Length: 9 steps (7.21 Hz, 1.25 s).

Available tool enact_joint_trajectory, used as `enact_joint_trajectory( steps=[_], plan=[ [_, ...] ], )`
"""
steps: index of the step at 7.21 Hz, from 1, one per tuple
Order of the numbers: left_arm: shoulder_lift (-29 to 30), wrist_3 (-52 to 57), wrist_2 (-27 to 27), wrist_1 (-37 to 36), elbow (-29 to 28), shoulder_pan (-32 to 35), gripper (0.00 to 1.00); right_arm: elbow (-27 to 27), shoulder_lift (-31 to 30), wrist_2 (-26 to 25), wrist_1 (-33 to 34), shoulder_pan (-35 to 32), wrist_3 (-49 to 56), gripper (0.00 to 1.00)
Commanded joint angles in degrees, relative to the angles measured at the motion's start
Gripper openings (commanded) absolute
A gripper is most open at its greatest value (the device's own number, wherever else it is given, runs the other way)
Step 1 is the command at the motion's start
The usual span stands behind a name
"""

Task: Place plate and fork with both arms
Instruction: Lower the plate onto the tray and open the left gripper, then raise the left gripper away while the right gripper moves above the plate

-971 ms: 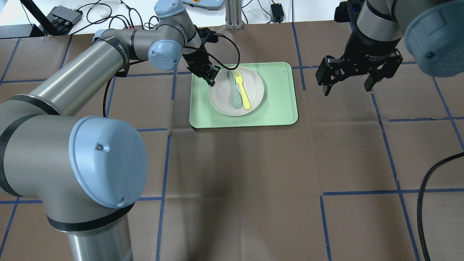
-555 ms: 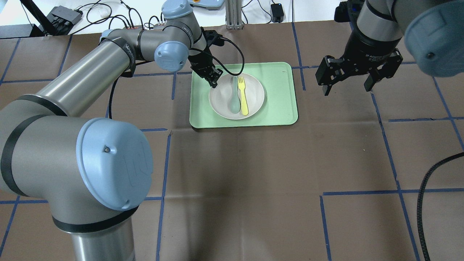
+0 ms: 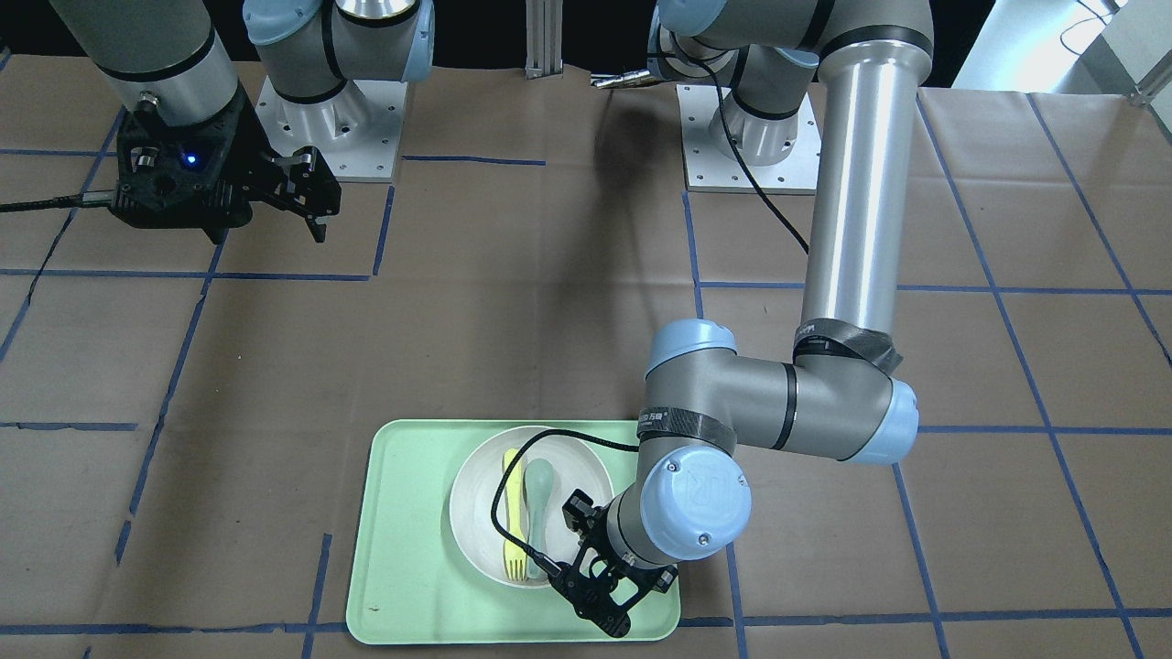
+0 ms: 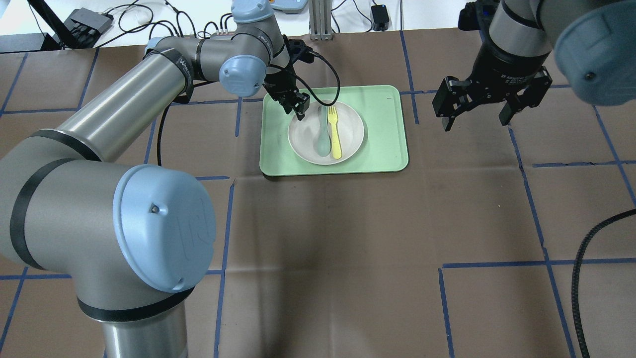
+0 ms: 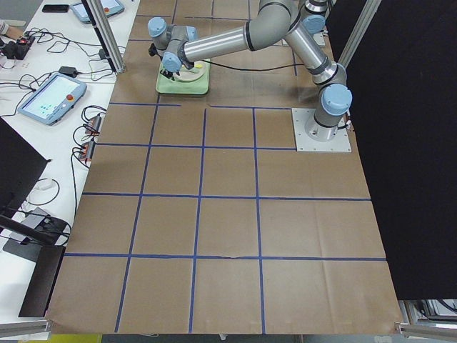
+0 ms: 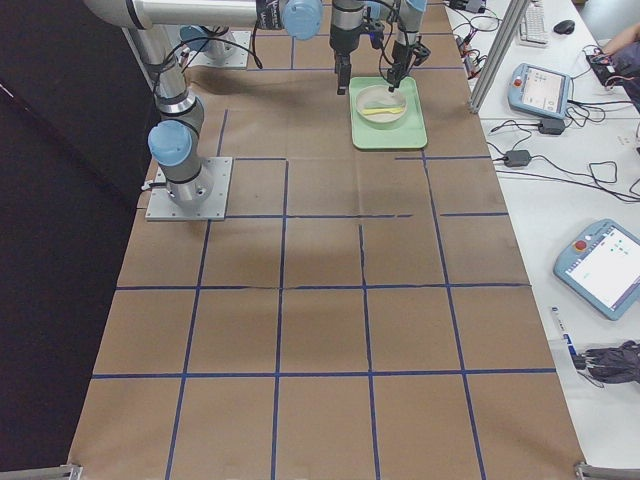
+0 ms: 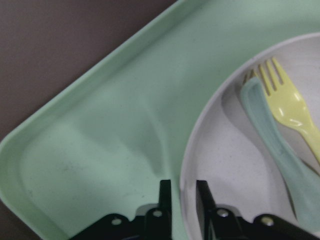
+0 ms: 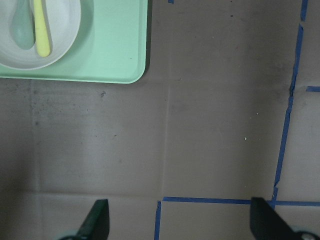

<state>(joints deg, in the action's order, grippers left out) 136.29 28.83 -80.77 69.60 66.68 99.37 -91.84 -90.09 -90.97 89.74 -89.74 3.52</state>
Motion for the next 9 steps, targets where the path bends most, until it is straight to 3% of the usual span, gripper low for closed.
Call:
enact_joint_trajectory(
  steps=[1,3,5,6,8,9],
  plan=[
    [-1.89,-0.35,-0.43,5.24,-1.45,-0.14,1.00,0.00,0.00,0.00,0.00,0.00,0.00,1.00],
    [-9.16,-3.75,-3.24,21.10,-4.35,-0.41,1.00,0.00,0.09,0.00,0.00,0.00,0.00,1.00],
    [-17.51,-13.74,-3.34,32.73,-4.28,-0.58,1.00,0.00,0.18,0.00,0.00,0.00,0.09,1.00],
    [-21.20,-19.63,-3.34,36.79,-3.67,-0.67,1.00,0.00,0.35,-0.17,0.09,0.00,0.09,1.00],
    [-28.15,-20.75,-3.43,42.16,-2.09,-1.63,1.00,0.17,0.44,-0.09,0.17,0.00,0.09,1.00],
    [-32.80,-20.66,-3.43,43.67,1.31,-3.20,1.00,0.26,0.70,-0.09,0.35,-0.09,0.09,1.00]
  ],
)
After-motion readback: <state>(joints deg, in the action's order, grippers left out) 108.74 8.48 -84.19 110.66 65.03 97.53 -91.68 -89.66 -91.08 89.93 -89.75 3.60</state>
